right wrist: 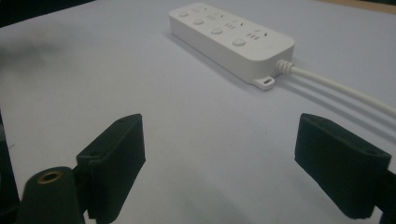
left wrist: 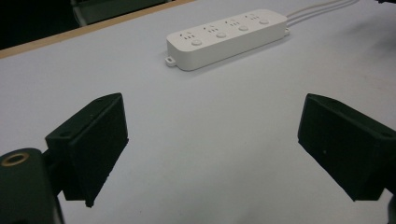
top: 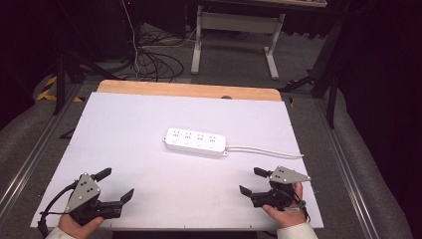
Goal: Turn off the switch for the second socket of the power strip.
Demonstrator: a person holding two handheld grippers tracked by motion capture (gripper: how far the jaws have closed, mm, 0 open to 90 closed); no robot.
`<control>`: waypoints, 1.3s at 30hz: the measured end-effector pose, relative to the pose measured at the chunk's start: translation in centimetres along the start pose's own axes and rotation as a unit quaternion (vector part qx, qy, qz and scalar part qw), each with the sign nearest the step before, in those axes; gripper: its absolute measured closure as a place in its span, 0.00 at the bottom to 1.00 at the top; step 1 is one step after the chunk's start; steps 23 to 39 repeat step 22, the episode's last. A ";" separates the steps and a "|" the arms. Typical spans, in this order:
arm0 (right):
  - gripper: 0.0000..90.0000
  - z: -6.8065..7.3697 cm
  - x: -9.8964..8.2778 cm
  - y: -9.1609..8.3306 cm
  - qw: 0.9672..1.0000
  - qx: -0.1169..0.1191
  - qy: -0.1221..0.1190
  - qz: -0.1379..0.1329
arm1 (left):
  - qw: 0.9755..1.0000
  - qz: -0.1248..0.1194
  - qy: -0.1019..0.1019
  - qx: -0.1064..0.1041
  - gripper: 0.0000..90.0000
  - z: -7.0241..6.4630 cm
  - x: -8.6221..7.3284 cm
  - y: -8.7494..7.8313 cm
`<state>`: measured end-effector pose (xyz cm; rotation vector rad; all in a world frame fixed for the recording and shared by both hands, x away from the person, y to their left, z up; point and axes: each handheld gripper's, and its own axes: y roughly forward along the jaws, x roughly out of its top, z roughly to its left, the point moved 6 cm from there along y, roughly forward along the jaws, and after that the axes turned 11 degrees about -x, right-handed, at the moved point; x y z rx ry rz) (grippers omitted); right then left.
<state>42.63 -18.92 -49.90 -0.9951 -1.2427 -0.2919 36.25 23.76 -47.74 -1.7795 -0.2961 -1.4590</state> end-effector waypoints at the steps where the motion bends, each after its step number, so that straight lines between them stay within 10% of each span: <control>1: 0.18 0.0 -0.7 0.1 1.000 -0.004 -0.003 0.007 | 1.000 0.000 -0.001 0.000 0.10 0.0 0.0 -0.1; 39: 0.19 0.1 -1.9 1.2 0.999 -0.003 0.020 0.030 | 1.000 0.018 -0.016 -0.002 0.09 0.5 -0.9 0.2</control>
